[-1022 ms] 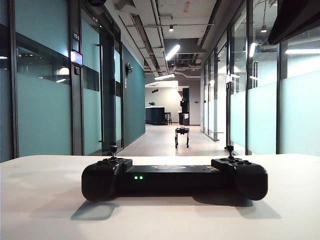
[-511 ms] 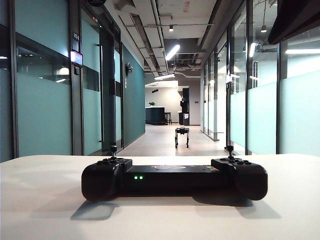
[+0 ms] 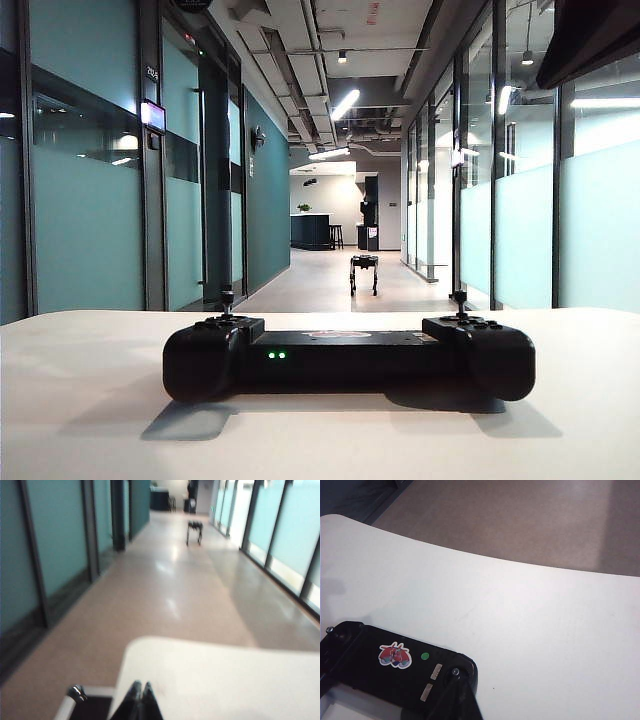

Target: Push the left joystick on the remote control sitting on the white table forward to make the robot dog walk in a straight line until it approaches the door.

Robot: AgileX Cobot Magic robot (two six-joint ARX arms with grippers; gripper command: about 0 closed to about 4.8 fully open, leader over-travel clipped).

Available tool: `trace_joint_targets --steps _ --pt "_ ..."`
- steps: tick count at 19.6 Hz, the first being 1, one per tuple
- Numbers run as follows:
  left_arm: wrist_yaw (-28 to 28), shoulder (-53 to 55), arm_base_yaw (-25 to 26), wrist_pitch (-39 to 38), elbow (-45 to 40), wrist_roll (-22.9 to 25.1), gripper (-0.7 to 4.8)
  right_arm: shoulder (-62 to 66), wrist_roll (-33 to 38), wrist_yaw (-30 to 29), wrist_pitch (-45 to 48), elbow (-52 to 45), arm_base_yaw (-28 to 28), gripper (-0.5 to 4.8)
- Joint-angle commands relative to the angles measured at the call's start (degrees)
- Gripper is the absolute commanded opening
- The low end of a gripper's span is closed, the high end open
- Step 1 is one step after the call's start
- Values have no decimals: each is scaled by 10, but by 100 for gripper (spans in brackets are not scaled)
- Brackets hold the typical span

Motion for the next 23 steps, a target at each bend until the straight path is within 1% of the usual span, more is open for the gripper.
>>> trace_joint_targets --steps 1,8,23 --pt "20 0 0 -13 -4 1 -6 -1 -2 3 10 3 0 0" --pt "18 0 -14 -12 -4 6 -6 -1 -2 3 10 2 0 0" --pt "18 0 -12 -21 -4 -3 -5 -1 -2 3 10 3 0 -1"
